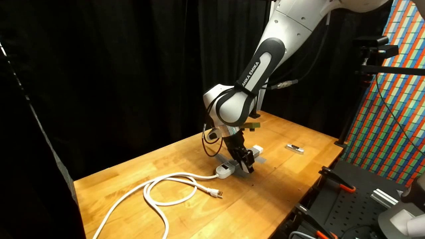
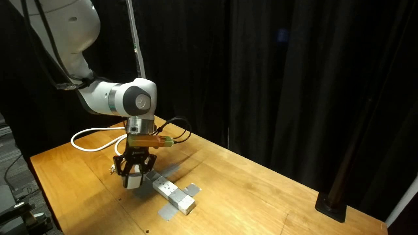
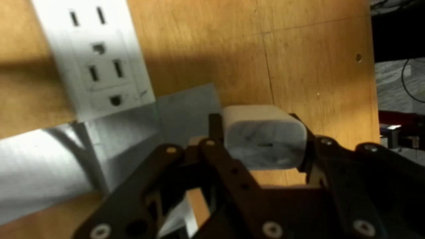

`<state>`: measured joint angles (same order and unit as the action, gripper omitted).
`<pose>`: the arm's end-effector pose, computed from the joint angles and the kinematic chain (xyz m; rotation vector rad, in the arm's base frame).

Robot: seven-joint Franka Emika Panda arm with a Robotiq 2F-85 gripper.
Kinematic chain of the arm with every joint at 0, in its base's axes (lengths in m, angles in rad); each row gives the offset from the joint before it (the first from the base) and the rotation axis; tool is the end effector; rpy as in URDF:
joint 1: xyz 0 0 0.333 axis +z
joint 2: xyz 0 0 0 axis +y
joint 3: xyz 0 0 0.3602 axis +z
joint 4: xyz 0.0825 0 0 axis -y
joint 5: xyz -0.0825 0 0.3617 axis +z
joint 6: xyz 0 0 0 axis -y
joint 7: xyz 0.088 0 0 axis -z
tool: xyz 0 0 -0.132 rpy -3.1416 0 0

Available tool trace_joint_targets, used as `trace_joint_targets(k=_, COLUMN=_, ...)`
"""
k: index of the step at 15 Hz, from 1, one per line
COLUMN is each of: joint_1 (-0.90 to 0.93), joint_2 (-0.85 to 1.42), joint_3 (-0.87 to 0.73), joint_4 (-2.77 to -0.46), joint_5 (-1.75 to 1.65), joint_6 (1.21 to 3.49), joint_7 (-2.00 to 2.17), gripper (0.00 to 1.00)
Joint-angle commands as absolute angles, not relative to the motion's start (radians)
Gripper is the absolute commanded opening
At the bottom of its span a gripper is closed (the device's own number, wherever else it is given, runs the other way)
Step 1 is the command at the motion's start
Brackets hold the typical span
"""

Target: Plug the charger head into the adapter

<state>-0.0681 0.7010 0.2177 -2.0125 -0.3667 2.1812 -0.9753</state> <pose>0.5319 0.0637 0.1090 -2.2474 -1.8924 0.7319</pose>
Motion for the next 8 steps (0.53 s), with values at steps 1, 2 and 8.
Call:
trace_joint_targets(k=1, joint_1=-0.156, joint_2=0.548, joint_3=0.250, joint_4=-2.087, joint_5=-0.217, joint_6=2.264, joint_7=-1.133, gripper=0.23)
trace_joint_targets(k=2, joint_1=-0.175, joint_2=0.521, joint_3=0.251, joint_4=-2.095, joint_5=-0.172, joint_6=2.292, joint_7=-1.176, gripper=0.23)
trace_joint_targets(k=8, joint_1=-0.215, joint_2=0.509, joint_3=0.196, joint_4=-2.103, joint_5=-0.022, joint_6=2.390, joint_7=-1.373, gripper=0.23)
